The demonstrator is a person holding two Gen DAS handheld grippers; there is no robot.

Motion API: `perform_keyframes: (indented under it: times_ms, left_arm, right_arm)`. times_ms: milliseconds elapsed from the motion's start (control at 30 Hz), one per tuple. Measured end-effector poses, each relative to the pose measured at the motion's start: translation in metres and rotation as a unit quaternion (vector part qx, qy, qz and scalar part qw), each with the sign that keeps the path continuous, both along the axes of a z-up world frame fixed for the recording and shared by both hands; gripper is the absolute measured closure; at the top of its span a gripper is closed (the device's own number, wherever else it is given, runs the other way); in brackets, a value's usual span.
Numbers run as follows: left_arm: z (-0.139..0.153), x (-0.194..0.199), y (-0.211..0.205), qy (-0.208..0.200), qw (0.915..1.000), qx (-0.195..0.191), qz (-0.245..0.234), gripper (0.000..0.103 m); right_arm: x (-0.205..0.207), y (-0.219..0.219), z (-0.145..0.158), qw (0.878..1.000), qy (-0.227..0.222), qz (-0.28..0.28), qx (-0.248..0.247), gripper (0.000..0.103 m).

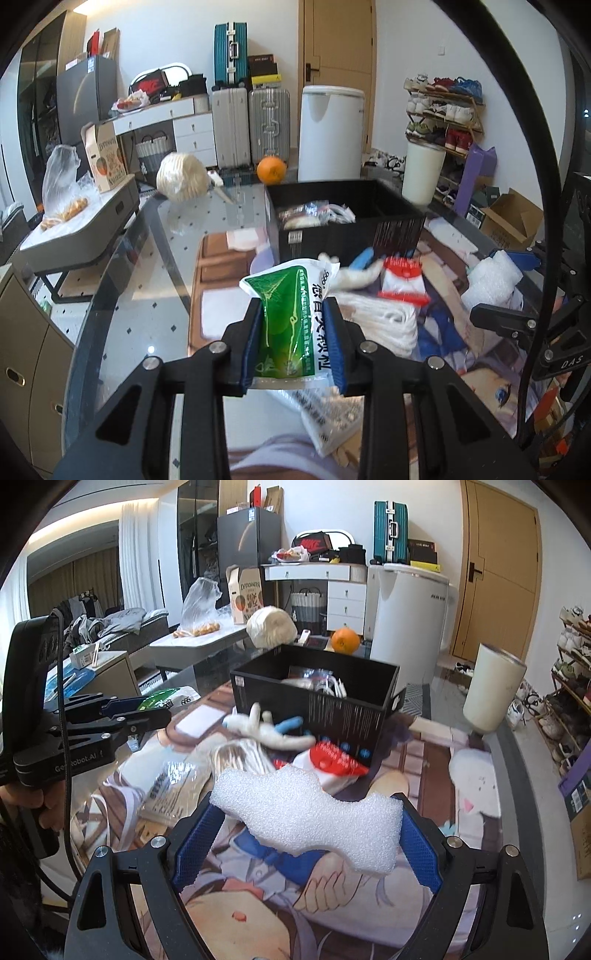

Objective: Organize soft objects
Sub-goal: 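Lift the foam sheet and green packet and carry both over the black box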

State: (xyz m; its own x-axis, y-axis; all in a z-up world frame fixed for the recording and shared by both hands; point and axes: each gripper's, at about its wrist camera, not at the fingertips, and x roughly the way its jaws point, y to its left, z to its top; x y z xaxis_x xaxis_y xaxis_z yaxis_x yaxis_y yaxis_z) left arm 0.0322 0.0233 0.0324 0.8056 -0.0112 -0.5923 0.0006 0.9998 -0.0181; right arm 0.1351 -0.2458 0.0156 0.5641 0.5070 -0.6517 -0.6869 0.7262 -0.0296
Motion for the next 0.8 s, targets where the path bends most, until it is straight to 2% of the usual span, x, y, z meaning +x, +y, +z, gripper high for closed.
perform_keyframes:
  times_ms: [600,800]
  left_arm:
    - [0.035,0.026,-0.009,-0.070,0.9971,0.017,-0.023,0.072]
    - [0.039,0.039,-0.007,-0.077,0.9963,0.027,-0.025,0.072]
  right_arm:
    - [0.027,0.013,0.040,0.998,-0.054,0.007,0.034,0.012]
    - [0.040,0.013,0.049,0.997,-0.067,-0.003,0.042,0.012]
